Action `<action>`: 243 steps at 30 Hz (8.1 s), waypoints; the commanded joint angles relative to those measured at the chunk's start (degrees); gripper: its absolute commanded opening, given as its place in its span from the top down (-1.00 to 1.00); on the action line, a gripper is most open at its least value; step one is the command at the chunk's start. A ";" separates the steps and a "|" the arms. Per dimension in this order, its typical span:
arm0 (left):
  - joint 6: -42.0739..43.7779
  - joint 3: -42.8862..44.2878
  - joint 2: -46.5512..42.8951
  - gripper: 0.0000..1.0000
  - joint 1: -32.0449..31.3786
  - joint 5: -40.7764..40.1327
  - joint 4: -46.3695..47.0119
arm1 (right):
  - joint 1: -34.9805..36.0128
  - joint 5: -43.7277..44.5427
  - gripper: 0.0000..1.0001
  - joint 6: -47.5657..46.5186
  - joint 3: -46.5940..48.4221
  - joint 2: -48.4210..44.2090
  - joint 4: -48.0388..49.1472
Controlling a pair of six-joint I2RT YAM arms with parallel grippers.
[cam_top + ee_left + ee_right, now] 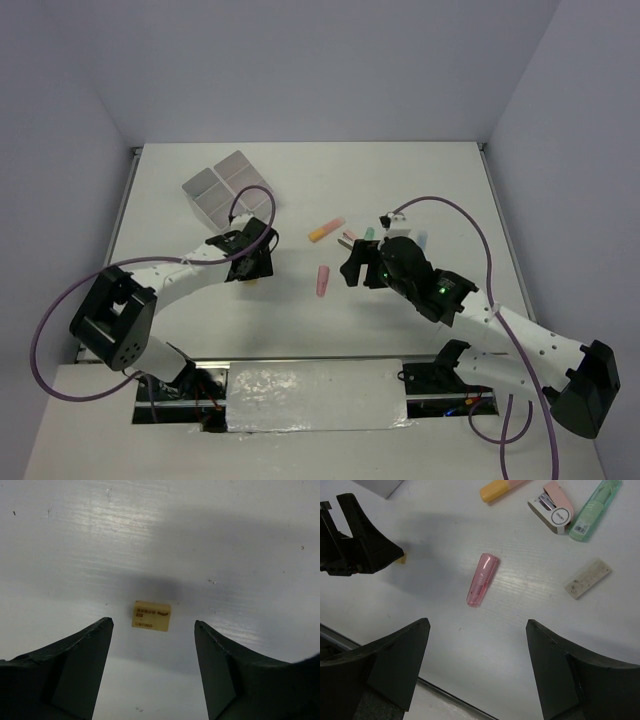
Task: Sort the stationery into containers
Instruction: Pick up the stationery from the center of the board, then place the stationery in the storage box, then pick up the stationery from the center of the board, then place the stationery in the storage box.
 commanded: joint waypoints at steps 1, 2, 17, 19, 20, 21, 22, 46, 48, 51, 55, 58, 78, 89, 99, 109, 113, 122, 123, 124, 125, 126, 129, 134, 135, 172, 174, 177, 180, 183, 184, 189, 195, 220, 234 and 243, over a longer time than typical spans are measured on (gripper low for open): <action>0.52 0.52 1.51 -0.56 0.52 0.39 2.35 | 0.19 -0.80 -0.71 -1.21 -1.03 0.31 2.48; 0.60 0.17 1.86 -0.52 0.69 0.56 2.70 | 0.19 -0.89 -0.71 -1.30 -1.04 0.48 2.57; 2.19 -5.20 3.89 -0.26 2.98 3.99 8.50 | 0.19 -2.91 -0.70 -1.12 -0.86 4.17 5.29; 2.36 -5.64 3.89 -0.26 3.06 4.69 9.12 | 0.28 -3.26 -0.70 -1.03 -0.86 4.61 5.47; 2.54 -6.07 3.89 -0.23 2.98 5.04 9.47 | 0.19 -3.35 -0.70 -1.03 -0.86 4.79 5.73; 2.54 -6.25 3.97 0.09 2.98 5.48 10.00 | 0.19 -3.35 -0.69 -1.03 -0.95 4.79 5.82; 2.54 -6.34 3.97 0.23 3.06 5.66 10.00 | 0.28 -3.43 -0.69 -0.95 -0.95 4.88 5.82; -11.78 24.76 7.30 0.90 10.27 -20.26 -4.23 | 0.19 -3.52 -0.69 -2.96 -2.27 3.30 5.47; -12.22 27.23 8.80 0.90 11.94 -20.18 -4.76 | 0.28 -3.61 -0.69 -3.14 -2.35 3.21 5.56; -12.05 28.99 11.61 0.88 13.08 -20.53 -5.11 | 0.28 -3.96 -0.69 -3.32 -2.44 3.65 5.56; -13.01 28.03 13.55 0.75 13.61 -20.71 -4.85 | 0.19 -3.88 -0.70 -3.93 -2.36 3.91 6.00; -12.58 25.57 13.29 0.56 14.58 -19.49 -1.88 | 0.19 -4.22 -0.70 -4.11 -2.18 4.61 6.08; -8.71 22.22 13.99 -0.24 16.34 -14.73 5.70 | 0.27 -5.46 -0.69 -4.11 -2.27 6.81 7.23; -3.29 19.94 5.31 -0.43 15.11 -6.75 8.42 | -0.68 1.37 -0.70 -2.62 -0.34 7.42 2.24; 11.93 17.21 -16.92 -0.59 9.41 11.37 -1.85 | -12.99 3.68 -0.72 3.97 2.22 18.50 -2.62; 23.80 6.07 -32.85 -0.75 6.05 15.51 -8.71 | -15.10 6.14 -0.49 5.99 7.31 29.65 -1.74; 23.19 -0.88 -34.78 -0.75 6.14 16.55 -5.65 | -15.10 7.20 -0.34 6.78 8.89 32.74 -1.74; 23.81 -0.89 -36.01 -0.76 7.11 18.93 -5.64 | -14.93 8.17 -0.10 9.78 7.76 37.22 -0.69; 23.90 -0.89 -36.10 -0.76 7.11 19.02 -5.47 | -15.10 7.73 -0.06 9.60 7.32 37.57 -0.25; 23.90 -0.89 -36.10 -0.76 7.11 19.02 -5.55 | -15.10 7.47 0.01 9.25 7.40 38.01 -0.07; 23.98 -0.89 -36.02 -0.76 7.11 19.02 -5.64 | -15.10 7.38 0.16 8.90 7.66 38.62 -0.07; 23.90 -0.89 -36.02 -0.76 7.20 19.11 -5.73 | -15.10 6.50 0.23 8.55 7.49 38.80 0.28; 23.72 -0.81 -35.93 -0.76 7.11 19.37 -5.64 | -14.67 4.66 0.48 6.62 6.70 38.37 3.44; 22.58 -0.81 -36.02 -0.76 7.11 21.47 -5.12 | -13.79 4.74 0.67 3.54 6.17 36.18 4.85; 22.23 -0.89 -36.02 -0.77 7.11 22.00 -4.85 | -13.61 4.22 0.68 3.01 5.04 35.30 6.51; -13.02 -11.44 -30.74 -0.24 -4.05 41.52 34.35 | 23.13 7.72 0.64 -19.14 7.75 6.55 15.58; -13.19 -11.96 -31.18 -0.21 -4.05 42.22 34.61 | 23.13 8.08 0.63 -19.75 8.28 7.07 14.88; -13.28 -12.49 -31.88 -0.09 -4.05 43.62 35.49 | 23.04 8.34 0.64 -20.63 8.89 7.95 13.82; -12.93 -12.32 -32.32 0.02 -4.14 44.06 35.14 | 23.13 8.34 0.64 -21.25 9.33 7.87 13.55; -12.32 -11.62 -31.89 0.04 -4.14 45.20 34.61 | 23.13 6.59 0.63 -22.30 9.42 7.34 14.08; -12.31 -11.44 -31.88 0.04 -4.14 45.56 34.70 | 23.13 6.32 0.63 -22.30 9.42 7.25 14.08; -11.79 -10.56 -31.27 0.25 -4.49 46.88 34.44 | 23.13 6.23 0.63 -23.36 9.60 7.43 13.91; -12.05 -10.65 -30.30 0.62 -4.76 48.37 35.49 | 23.13 6.06 0.62 -24.68 8.63 7.08 14.96; 2.18 20.09 -0.70 1.00 6.23 -23.93 5.69 | 20.76 12.04 -0.99 -20.54 -1.03 -17.08 6.53; 4.82 25.31 11.00 0.70 11.59 -26.07 8.49 | 20.67 13.53 -1.00 -23.18 1.42 -16.40 3.80; 3.77 22.14 12.41 0.62 11.94 -25.28 10.53 | 20.58 13.18 -0.99 -23.80 2.39 -13.93 4.77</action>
